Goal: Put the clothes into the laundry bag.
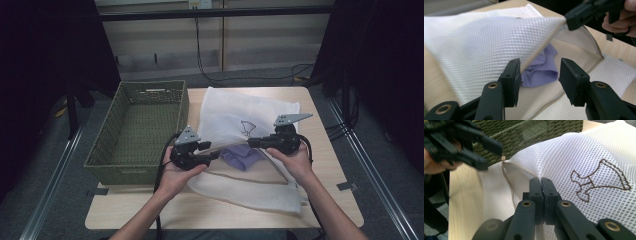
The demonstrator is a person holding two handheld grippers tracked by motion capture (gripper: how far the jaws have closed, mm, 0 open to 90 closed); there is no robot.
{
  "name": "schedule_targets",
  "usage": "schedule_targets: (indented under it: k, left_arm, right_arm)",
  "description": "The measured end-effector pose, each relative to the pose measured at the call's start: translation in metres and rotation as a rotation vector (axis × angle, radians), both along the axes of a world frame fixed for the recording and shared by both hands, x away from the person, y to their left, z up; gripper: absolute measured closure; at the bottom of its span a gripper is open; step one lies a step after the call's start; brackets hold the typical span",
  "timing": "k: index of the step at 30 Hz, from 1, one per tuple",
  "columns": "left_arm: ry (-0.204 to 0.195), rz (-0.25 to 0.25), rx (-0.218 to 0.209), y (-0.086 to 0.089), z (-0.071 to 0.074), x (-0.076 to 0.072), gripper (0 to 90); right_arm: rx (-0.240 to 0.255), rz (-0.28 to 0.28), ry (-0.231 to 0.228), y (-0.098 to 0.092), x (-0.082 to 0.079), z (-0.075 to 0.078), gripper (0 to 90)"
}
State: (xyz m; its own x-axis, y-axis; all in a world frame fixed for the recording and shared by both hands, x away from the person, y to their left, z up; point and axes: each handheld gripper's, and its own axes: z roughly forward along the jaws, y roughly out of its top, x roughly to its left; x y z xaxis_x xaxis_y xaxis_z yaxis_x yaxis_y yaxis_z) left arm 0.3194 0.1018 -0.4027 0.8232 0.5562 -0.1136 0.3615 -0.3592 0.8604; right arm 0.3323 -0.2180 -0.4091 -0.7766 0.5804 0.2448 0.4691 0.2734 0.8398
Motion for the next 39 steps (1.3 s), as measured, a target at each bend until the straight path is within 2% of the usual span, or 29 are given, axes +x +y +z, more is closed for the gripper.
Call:
schedule_targets:
  k: [6,9,11,17,18,21,26,31,36,37,39]
  left_arm:
    - [-0.026,0.015,-0.013,0.015,0.008,-0.004,47.8]
    - [-0.037,0.013,0.004,0.021,0.009,-0.006,40.4]
    - [-0.045,0.015,0.008,0.027,0.009,-0.007,38.8]
    - [-0.068,0.065,-0.021,0.043,0.011,-0.007,31.0]
    - [-0.071,0.069,-0.016,0.044,0.012,-0.007,30.7]
    - [-0.077,0.066,-0.039,0.049,0.013,-0.010,29.0]
    - [-0.097,0.083,-0.030,0.057,0.012,-0.015,27.5]
    - [-0.095,0.107,-0.034,0.067,0.011,-0.018,27.1]
    - [-0.101,0.120,-0.059,0.071,0.009,-0.019,25.0]
    - [-0.101,0.121,-0.045,0.072,0.008,-0.019,24.9]
    - [-0.100,0.124,-0.047,0.073,0.006,-0.020,24.9]
  right_arm:
    - [-0.013,0.006,0.021,-0.003,-0.006,-0.005,88.3]
    - [-0.017,0.012,0.025,-0.005,-0.009,-0.010,88.1]
    - [-0.022,0.014,0.030,-0.005,-0.012,-0.014,88.0]
    - [-0.058,0.023,0.070,0.000,-0.017,-0.032,87.8]
    - [-0.066,0.025,0.072,0.002,-0.017,-0.034,87.8]
    - [-0.076,0.035,0.083,0.005,-0.017,-0.041,87.5]
    - [-0.110,0.036,0.104,0.011,-0.018,-0.054,87.1]
    - [-0.122,0.039,0.131,0.014,-0.015,-0.064,87.0]
    - [-0.172,0.038,0.156,0.020,-0.016,-0.076,86.9]
    - [-0.186,0.044,0.160,0.021,-0.015,-0.078,86.8]
    - [-0.206,0.052,0.160,0.022,-0.014,-0.082,86.7]
